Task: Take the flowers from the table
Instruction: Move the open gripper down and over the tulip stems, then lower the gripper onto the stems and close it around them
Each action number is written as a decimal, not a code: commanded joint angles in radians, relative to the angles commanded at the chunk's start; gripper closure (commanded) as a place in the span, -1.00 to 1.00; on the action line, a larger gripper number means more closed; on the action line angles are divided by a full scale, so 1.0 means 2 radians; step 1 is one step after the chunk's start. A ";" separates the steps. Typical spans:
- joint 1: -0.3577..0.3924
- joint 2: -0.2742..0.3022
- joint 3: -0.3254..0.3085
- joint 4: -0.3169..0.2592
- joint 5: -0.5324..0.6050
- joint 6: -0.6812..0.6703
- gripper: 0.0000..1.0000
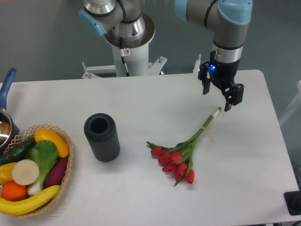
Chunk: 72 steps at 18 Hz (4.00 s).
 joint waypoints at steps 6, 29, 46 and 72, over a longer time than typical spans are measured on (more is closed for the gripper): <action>-0.011 -0.008 -0.005 0.002 0.002 -0.025 -1.00; -0.067 -0.093 -0.041 0.124 -0.004 -0.200 -1.00; -0.055 -0.137 -0.038 0.122 0.019 -0.209 -1.00; -0.070 -0.165 -0.031 0.124 0.041 -0.222 -0.11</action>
